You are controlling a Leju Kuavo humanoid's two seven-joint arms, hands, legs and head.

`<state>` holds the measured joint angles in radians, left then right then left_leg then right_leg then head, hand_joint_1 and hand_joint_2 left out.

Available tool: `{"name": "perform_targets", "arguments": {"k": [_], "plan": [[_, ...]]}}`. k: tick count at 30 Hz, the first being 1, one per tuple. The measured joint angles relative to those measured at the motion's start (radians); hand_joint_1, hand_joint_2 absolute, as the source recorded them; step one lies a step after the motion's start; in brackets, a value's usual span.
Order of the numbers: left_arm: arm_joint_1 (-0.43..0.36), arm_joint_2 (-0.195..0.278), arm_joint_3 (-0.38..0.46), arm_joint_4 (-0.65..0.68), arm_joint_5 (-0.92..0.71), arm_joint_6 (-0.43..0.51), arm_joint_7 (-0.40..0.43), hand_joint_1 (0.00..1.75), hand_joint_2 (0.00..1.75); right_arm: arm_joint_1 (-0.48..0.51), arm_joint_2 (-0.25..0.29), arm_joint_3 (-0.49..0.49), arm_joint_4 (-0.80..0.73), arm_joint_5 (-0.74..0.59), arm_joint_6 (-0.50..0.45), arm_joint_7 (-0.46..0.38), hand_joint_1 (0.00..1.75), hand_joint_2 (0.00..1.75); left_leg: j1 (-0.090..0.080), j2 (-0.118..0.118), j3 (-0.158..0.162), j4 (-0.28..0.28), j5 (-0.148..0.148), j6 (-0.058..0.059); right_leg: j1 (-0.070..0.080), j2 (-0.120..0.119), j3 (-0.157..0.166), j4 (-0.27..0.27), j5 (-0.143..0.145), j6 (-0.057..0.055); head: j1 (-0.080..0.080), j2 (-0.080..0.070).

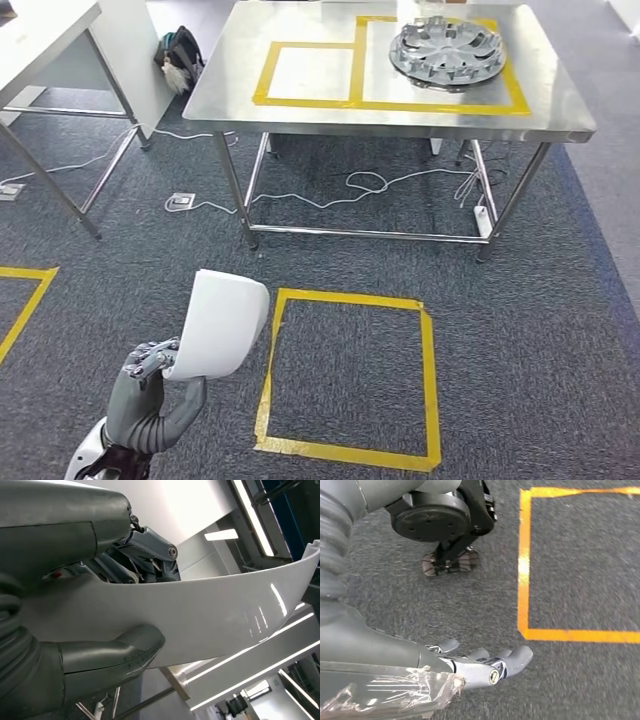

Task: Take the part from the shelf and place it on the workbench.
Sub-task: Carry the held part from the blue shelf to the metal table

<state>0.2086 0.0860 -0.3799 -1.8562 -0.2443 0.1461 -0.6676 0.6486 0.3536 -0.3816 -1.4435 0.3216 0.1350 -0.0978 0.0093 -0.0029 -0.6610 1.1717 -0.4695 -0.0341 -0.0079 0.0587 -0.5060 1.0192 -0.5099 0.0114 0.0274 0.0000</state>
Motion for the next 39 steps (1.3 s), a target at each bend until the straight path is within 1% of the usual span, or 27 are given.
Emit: {"name": "perform_targets", "arguments": {"k": [1,2,3,5,7,8,10,11,12,13,14,16,18,19,21,23,24,26,27,28,29,30,32,33,34,37,39], "plan": [[0.000,0.001,0.000,0.000,0.000,0.000,0.000,1.75,1.75,-0.001,0.000,0.000,0.002,0.002,-0.005,-0.005,0.00,1.75,0.001,-0.011,0.022,-0.066,0.036,0.002,0.001,0.010,0.008,0.001,-0.012,0.006,-0.001,0.000],[0.000,0.001,0.000,0.000,0.000,-0.001,0.000,1.75,1.75,-0.003,0.000,-0.001,0.004,0.004,-0.010,-0.011,0.00,1.75,0.001,-0.020,0.041,-0.115,0.052,0.005,0.002,0.018,0.013,-0.001,-0.022,0.011,-0.003,0.000],[-0.001,0.001,0.000,0.001,0.000,-0.001,0.000,1.75,1.75,-0.005,0.000,-0.001,0.007,0.007,-0.014,-0.016,0.00,1.75,0.001,-0.026,0.052,-0.145,0.051,0.009,0.003,0.024,0.019,-0.004,-0.030,0.017,-0.003,0.000],[-0.002,0.002,0.000,0.001,0.000,-0.001,0.000,1.75,1.75,-0.008,0.000,-0.001,0.015,0.011,-0.017,-0.023,0.00,1.75,0.000,-0.023,0.064,-0.160,0.031,0.023,0.004,0.030,0.034,-0.011,-0.035,0.027,-0.001,0.000],[-0.003,0.003,0.000,0.001,0.000,0.000,0.000,1.75,1.75,-0.009,0.000,-0.001,0.022,0.013,-0.017,-0.027,0.00,1.75,0.001,-0.016,0.082,-0.164,0.022,0.038,0.005,0.006,0.036,0.017,-0.048,0.034,0.003,0.000],[-0.003,0.004,0.000,0.001,0.000,0.000,0.000,1.75,1.75,-0.012,0.000,-0.001,0.025,0.013,-0.016,-0.028,0.00,1.75,0.001,-0.012,0.094,-0.164,0.016,0.044,0.005,-0.012,0.018,0.057,-0.064,0.037,0.005,0.000],[-0.002,0.005,0.000,0.001,0.001,0.001,0.000,1.75,1.75,-0.017,0.000,0.000,0.029,0.013,-0.012,-0.028,0.00,1.75,-0.001,-0.002,0.112,-0.165,0.000,0.052,0.006,-0.041,-0.060,0.183,-0.109,0.042,0.008,0.000],[-0.002,0.005,0.000,0.001,0.002,0.002,0.000,1.75,1.75,-0.019,0.000,0.000,0.032,0.012,-0.009,-0.028,0.00,1.75,-0.002,0.002,0.121,-0.164,-0.009,0.053,0.006,-0.046,-0.105,0.239,-0.130,0.045,0.009,0.000],[-0.002,0.006,0.000,0.001,0.002,0.002,0.000,1.75,1.75,-0.018,0.000,0.000,0.034,0.012,-0.006,-0.028,0.00,1.75,-0.002,0.005,0.133,-0.164,-0.020,0.053,0.006,-0.048,-0.140,0.268,-0.142,0.046,0.009,0.000],[-0.002,0.006,0.000,0.001,0.002,0.002,0.000,1.75,1.75,-0.018,0.000,-0.001,0.037,0.012,-0.004,-0.028,0.00,1.75,-0.002,0.007,0.147,-0.164,-0.031,0.053,0.006,-0.049,-0.160,0.266,-0.138,0.047,0.009,0.000],[-0.003,0.006,0.000,0.001,0.002,0.002,0.000,1.75,1.75,-0.017,0.000,-0.001,0.039,0.011,-0.002,-0.028,0.00,1.75,-0.002,0.009,0.163,-0.164,-0.044,0.051,0.005,-0.050,-0.164,0.232,-0.112,0.047,0.009,0.000],[-0.003,0.006,-0.001,0.002,0.002,0.002,0.000,1.75,1.75,-0.017,0.000,-0.002,0.044,0.010,0.001,-0.028,0.00,1.75,-0.002,0.011,0.197,-0.163,-0.070,0.046,0.005,-0.058,-0.153,0.124,-0.006,0.043,0.009,0.000],[-0.003,0.007,-0.001,0.002,0.002,0.002,0.000,1.75,1.75,-0.019,0.000,-0.002,0.050,0.010,0.002,-0.029,0.00,1.75,-0.004,0.013,0.216,-0.164,-0.093,0.035,0.009,-0.066,-0.142,0.060,0.065,0.030,0.008,0.000],[-0.003,0.007,-0.001,0.003,0.003,0.003,0.000,1.75,1.75,-0.019,0.000,-0.003,0.052,0.009,0.002,-0.029,0.00,1.75,-0.003,0.013,0.223,-0.164,-0.098,0.028,0.012,-0.067,-0.139,0.054,0.071,0.022,0.009,0.000],[-0.006,0.008,-0.002,0.003,0.003,0.003,0.000,1.75,1.75,-0.020,0.000,-0.004,0.053,0.008,0.005,-0.030,0.00,1.75,-0.001,0.013,0.232,-0.164,-0.099,0.016,0.015,-0.059,-0.124,0.048,0.064,0.007,0.008,0.000],[-0.010,0.008,-0.003,0.003,0.004,0.002,0.000,1.75,1.75,-0.021,0.000,-0.005,0.053,0.007,0.008,-0.030,0.00,1.75,0.000,0.011,0.219,-0.123,-0.096,0.008,0.012,-0.053,-0.101,0.037,0.056,-0.004,0.005,0.000],[-0.012,0.009,-0.003,0.003,0.005,0.002,0.000,1.75,1.75,-0.021,0.000,-0.006,0.053,0.007,0.010,-0.030,0.00,1.75,0.000,0.011,0.189,-0.075,-0.103,0.004,0.010,-0.050,-0.089,0.031,0.053,-0.009,0.003,0.000],[-0.013,0.010,-0.003,0.004,0.005,0.002,0.000,1.75,1.75,-0.022,0.000,-0.006,0.054,0.006,0.012,-0.030,0.00,1.75,0.000,0.010,0.096,0.045,-0.143,0.000,0.009,-0.046,-0.073,0.024,0.041,-0.016,-0.001,0.000],[-0.013,0.011,-0.004,0.004,0.006,0.002,0.000,1.75,1.75,-0.022,0.000,-0.006,0.054,0.006,0.012,-0.030,0.00,1.75,0.000,0.009,0.051,0.088,-0.165,0.000,0.009,-0.043,-0.064,0.023,0.034,-0.017,-0.001,0.000],[-0.012,0.011,-0.004,0.004,0.006,0.002,0.000,1.75,1.75,-0.022,0.000,-0.006,0.054,0.006,0.012,-0.030,0.00,1.75,-0.001,0.009,0.019,0.105,-0.174,0.001,0.009,-0.039,-0.054,0.023,0.026,-0.018,-0.001,0.000],[-0.012,0.011,-0.004,0.004,0.006,0.002,0.000,1.75,1.75,-0.022,0.000,-0.006,0.055,0.006,0.012,-0.030,0.00,1.75,-0.002,0.009,0.003,0.092,-0.159,0.003,0.009,-0.036,-0.042,0.022,0.016,-0.017,-0.002,0.000],[-0.012,0.011,-0.004,0.004,0.006,0.002,0.000,1.75,1.75,-0.022,0.000,-0.007,0.055,0.006,0.012,-0.030,0.00,1.75,-0.003,0.009,0.001,0.052,-0.118,0.006,0.009,-0.033,-0.028,0.022,0.007,-0.016,-0.002,0.000],[-0.012,0.012,-0.004,0.005,0.006,0.002,0.000,1.75,1.75,-0.021,0.000,-0.008,0.057,0.006,0.012,-0.030,0.00,1.75,-0.009,0.008,0.012,-0.063,-0.011,0.019,0.010,-0.028,-0.009,0.022,-0.013,-0.010,-0.003,0.000],[-0.012,0.013,-0.005,0.005,0.006,0.002,0.000,1.75,1.75,-0.022,0.000,-0.008,0.058,0.006,0.012,-0.029,0.00,1.75,-0.012,0.006,0.017,-0.105,0.020,0.024,0.012,-0.026,-0.006,0.021,-0.023,-0.004,-0.003,0.000],[-0.011,0.013,-0.005,0.006,0.006,0.002,0.000,1.75,1.75,-0.021,0.000,-0.008,0.058,0.006,0.012,-0.029,0.00,1.75,-0.014,0.005,0.018,-0.131,0.033,0.029,0.013,-0.024,0.000,0.019,-0.030,0.002,-0.005,0.000],[-0.012,0.014,-0.005,0.006,0.006,0.002,0.000,1.75,1.75,-0.021,0.000,-0.008,0.059,0.006,0.014,-0.030,0.00,1.75,-0.010,0.002,0.040,-0.153,0.033,0.041,0.016,-0.027,0.029,0.016,-0.041,0.021,-0.003,0.000],[-0.013,0.014,-0.005,0.006,0.006,0.002,0.000,1.75,1.75,-0.022,0.000,-0.008,0.060,0.006,0.019,-0.029,0.00,1.75,-0.006,0.003,0.063,-0.156,0.032,0.051,0.015,-0.037,0.013,0.067,-0.071,0.032,0.003,0.000]]}}
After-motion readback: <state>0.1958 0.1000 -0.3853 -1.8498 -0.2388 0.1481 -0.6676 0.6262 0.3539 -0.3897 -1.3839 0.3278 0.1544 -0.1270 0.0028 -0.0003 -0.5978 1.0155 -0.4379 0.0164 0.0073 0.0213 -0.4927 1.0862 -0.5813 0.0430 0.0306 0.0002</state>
